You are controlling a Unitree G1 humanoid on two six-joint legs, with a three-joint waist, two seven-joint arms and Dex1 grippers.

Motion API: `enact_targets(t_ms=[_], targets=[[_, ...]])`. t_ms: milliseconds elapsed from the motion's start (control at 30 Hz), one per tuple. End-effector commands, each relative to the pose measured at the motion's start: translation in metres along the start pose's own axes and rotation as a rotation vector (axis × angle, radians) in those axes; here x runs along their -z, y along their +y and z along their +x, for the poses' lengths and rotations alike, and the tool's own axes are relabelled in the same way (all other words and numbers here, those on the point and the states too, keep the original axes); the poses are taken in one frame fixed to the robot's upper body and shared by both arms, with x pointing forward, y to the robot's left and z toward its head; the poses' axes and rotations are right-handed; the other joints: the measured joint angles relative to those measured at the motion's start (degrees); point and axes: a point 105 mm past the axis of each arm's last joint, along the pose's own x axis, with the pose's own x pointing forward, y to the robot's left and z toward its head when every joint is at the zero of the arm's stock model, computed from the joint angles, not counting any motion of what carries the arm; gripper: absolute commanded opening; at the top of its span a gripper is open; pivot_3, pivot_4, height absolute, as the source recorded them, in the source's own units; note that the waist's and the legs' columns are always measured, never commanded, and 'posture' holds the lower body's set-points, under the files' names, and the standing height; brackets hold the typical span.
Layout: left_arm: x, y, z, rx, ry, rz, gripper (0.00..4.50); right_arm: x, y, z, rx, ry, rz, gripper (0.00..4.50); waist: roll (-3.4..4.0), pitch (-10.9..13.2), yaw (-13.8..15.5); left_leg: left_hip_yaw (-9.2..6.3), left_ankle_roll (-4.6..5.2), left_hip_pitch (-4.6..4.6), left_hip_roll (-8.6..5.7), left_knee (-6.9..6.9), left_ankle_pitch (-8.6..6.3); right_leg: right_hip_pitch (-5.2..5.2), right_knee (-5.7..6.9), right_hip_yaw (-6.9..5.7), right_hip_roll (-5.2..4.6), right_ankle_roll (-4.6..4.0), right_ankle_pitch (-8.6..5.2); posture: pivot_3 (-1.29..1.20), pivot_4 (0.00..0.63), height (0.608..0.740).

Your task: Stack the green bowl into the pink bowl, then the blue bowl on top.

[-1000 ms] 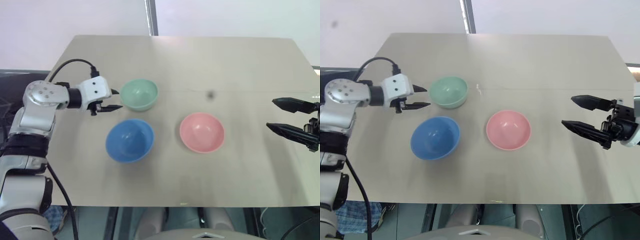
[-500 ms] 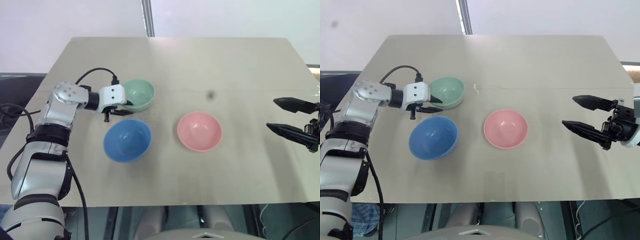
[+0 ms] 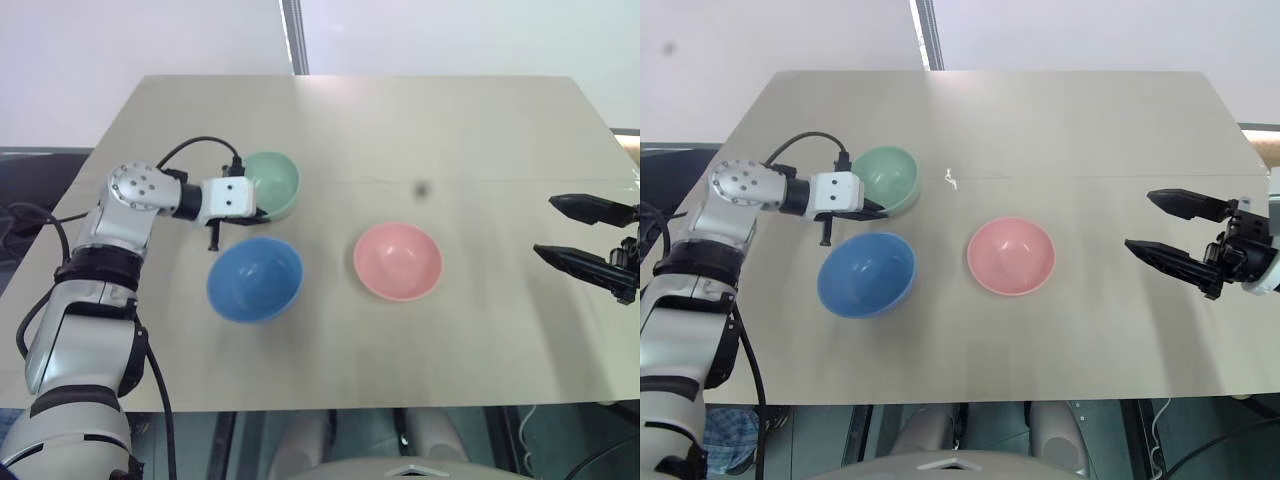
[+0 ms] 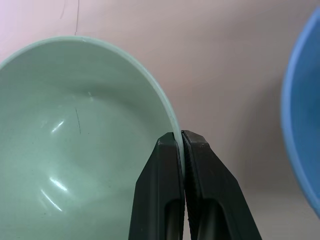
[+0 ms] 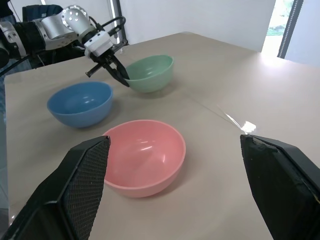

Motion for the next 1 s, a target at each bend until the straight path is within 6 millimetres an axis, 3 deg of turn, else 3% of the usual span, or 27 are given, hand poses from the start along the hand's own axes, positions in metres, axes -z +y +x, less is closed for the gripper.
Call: enact_targets(t_ms=[33,267,467,667,1000], targets=[[-0.033,0.02,-0.01,-0.026,-0.103,0.153,0.03,-0.009,0.001,0.0,-0.01,-0.019,-0.044,4.5,0.0,0.0,0.04,0.0,0.0,0.01,-0.01,0.0,0.0,0.02,0.0,0.0,-0.01,0.0,0.0,0.0,0.15,0.74],[-0.098,0.036,-0.004,0.067,-0.287,0.402,0.03,-0.009,-0.001,0.001,-0.015,-0.021,-0.05,4.5,-0.01,0.01,-0.1,-0.1,0.0,-0.05,-0.04,0.08,0.0,0.06,0.0,-0.12,-0.02,0.0,0.0,0.0,0.15,0.74],[-0.148,0.015,0.0,0.194,-0.445,0.605,0.03,-0.01,0.0,0.001,-0.011,-0.024,-0.059,4.5,-0.02,0.02,-0.4,-0.09,0.0,-0.02,-0.03,0.08,0.0,0.06,0.02,-0.06,-0.01,0.0,0.0,0.0,0.15,0.74],[-0.165,-0.018,-0.001,0.332,-0.52,0.739,0.03,-0.01,0.002,0.0,0.003,-0.029,-0.066,4.5,-0.02,0.02,-0.22,-0.31,0.0,0.0,-0.01,0.09,0.0,0.07,0.01,-0.05,-0.01,0.0,0.0,0.0,0.15,0.74],[-0.149,-0.041,0.011,0.43,-0.536,0.736,0.03,-0.01,0.003,-0.003,0.028,-0.033,-0.071,4.5,-0.01,0.02,-0.1,-0.23,0.0,0.08,-0.02,0.11,0.0,0.19,-0.01,-0.12,0.02,0.01,-0.01,0.0,0.15,0.74]])
